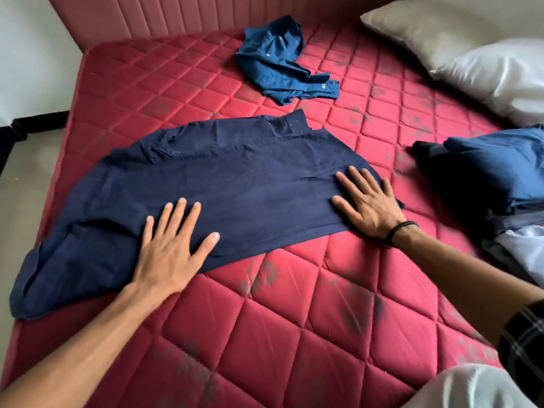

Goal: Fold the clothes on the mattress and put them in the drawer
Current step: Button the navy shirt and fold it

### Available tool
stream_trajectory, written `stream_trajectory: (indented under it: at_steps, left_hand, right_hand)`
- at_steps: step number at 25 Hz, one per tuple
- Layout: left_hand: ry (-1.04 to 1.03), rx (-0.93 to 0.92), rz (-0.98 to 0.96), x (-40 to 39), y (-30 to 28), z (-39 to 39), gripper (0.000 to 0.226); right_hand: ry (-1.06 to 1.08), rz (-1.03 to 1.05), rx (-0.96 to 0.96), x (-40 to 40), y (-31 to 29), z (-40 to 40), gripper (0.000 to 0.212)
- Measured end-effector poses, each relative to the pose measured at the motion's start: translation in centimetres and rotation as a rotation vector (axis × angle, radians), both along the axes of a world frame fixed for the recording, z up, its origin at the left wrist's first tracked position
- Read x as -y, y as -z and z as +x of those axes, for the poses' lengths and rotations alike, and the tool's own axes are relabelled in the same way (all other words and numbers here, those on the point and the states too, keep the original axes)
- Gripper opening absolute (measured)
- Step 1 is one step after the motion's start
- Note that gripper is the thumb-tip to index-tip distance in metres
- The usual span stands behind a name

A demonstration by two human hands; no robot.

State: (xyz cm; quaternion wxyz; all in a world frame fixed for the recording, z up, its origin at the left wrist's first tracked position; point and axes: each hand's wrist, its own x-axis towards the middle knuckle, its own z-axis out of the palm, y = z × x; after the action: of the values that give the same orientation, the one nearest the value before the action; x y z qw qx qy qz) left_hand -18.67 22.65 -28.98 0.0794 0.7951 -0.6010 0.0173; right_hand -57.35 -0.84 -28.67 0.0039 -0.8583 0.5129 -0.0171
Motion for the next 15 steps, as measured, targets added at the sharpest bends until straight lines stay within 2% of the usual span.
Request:
stream_trajectory:
  at_steps: [2,3,6,8,10,12,15]
  left_hand:
    - [0.122,0.004,0.072,-3.5,-0.8,3.2,0.092]
    - [0.220,0.040,0.114,-5.1,-1.2,4.7,0.095]
    - [0.403,0.175,0.244,-8.5,-2.6,9.3,0.088]
    - [0.392,0.235,0.286,-9.3,-3.3,10.8,0.088]
    - [0.334,0.209,0.302,-9.5,-3.5,11.1,0.099]
    - [0.270,0.137,0.247,-9.6,-3.5,11.0,0.099]
    - [0.181,0.051,0.193,-10.5,-2.9,11.3,0.099]
  right_hand:
    - [-0.068,-0.052,0.005,-1.2,-1.1,-1.3,0.085]
    - [-0.168,-0.114,-0.001,-2.3,-1.5,-2.1,0.085]
    - [-0.503,-0.284,-0.038,-3.7,-1.4,-4.5,0.068]
    - [-0.521,-0.249,-0.099,-3.0,-0.7,-4.8,0.072]
    - [-0.486,-0.208,-0.172,-2.1,-0.2,-4.3,0.086]
    - [-0.464,-0.196,-0.218,-1.5,-0.7,-3.2,0.102]
    - [-0.389,-0.170,-0.157,-1.8,-0.2,-3.1,0.106]
